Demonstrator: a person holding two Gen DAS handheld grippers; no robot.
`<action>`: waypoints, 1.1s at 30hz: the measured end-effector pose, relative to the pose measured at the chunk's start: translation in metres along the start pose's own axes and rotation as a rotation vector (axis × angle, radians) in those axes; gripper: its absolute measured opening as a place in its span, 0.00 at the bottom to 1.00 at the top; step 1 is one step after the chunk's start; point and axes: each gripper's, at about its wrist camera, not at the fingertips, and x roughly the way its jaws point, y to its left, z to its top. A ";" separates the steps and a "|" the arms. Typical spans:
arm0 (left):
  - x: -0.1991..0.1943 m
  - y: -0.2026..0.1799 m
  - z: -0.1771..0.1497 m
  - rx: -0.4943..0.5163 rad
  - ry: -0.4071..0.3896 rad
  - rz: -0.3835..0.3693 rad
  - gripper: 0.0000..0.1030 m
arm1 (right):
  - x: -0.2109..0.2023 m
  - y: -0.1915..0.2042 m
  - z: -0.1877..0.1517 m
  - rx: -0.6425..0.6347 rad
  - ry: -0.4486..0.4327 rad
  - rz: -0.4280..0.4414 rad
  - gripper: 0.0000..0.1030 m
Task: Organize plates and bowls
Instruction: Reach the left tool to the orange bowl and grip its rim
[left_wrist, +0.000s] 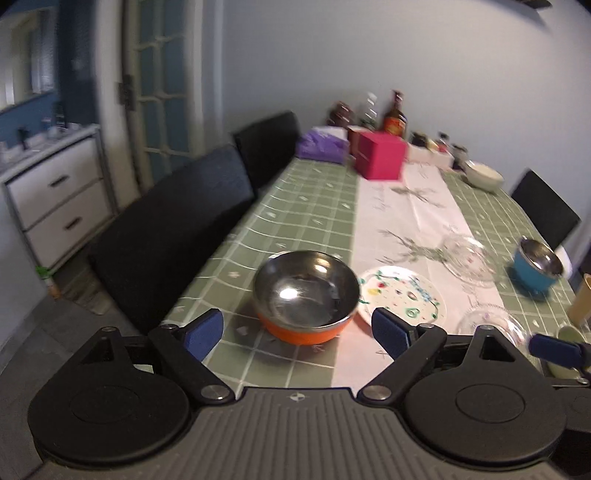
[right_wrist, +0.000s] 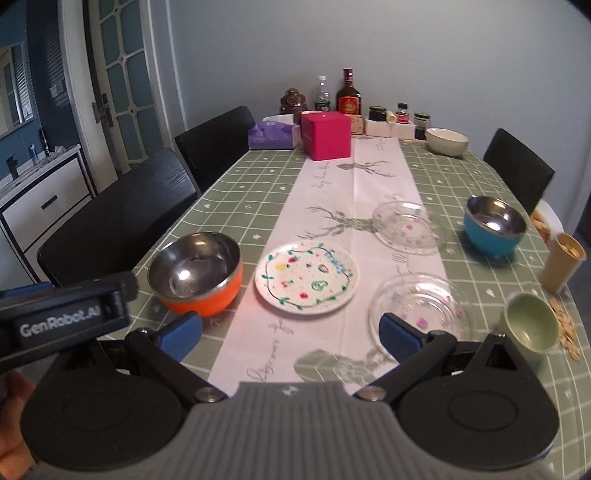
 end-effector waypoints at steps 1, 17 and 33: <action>0.013 0.003 0.007 0.022 0.029 -0.037 0.98 | 0.009 0.002 0.003 -0.003 0.006 0.009 0.97; 0.161 0.037 0.032 0.025 0.248 -0.085 0.65 | 0.162 0.027 0.018 0.140 0.166 0.088 0.55; 0.176 0.059 0.044 -0.054 0.343 -0.126 0.22 | 0.181 0.047 0.016 0.131 0.188 0.103 0.25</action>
